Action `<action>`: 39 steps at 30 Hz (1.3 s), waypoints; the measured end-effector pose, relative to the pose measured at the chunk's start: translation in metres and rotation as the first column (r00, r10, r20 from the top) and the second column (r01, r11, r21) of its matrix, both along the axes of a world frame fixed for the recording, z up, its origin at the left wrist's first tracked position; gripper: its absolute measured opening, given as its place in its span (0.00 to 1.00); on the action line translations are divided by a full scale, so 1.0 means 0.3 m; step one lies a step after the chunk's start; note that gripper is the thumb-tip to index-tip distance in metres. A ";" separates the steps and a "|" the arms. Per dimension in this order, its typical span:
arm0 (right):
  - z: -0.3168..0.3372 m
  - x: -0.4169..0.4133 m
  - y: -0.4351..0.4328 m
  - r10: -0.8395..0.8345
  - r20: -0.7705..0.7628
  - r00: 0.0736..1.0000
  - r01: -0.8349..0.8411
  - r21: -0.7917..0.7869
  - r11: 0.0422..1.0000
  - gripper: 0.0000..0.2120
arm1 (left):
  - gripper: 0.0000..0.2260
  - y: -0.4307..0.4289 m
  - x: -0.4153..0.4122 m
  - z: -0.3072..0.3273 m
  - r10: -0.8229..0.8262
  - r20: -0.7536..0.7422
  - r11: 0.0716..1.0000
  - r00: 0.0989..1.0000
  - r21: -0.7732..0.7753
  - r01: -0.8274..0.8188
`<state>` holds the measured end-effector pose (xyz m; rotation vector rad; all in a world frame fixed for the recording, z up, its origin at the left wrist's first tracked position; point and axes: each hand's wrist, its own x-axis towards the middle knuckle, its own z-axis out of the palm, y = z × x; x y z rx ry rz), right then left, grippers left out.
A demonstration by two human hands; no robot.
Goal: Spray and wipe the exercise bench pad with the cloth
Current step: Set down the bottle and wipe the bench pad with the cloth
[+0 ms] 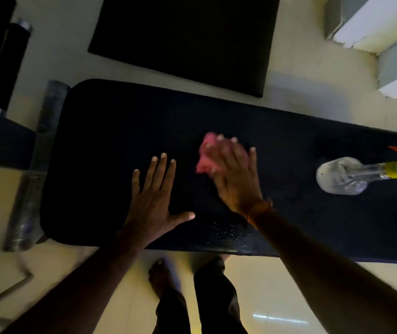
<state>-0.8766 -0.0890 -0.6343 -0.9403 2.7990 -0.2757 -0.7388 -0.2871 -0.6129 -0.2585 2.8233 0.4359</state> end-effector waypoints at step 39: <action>0.017 0.154 -0.803 0.287 0.002 0.958 -0.287 0.010 0.958 0.29 | 0.61 -0.252 0.323 -0.006 0.614 -0.074 0.790 0.786 0.073 -0.609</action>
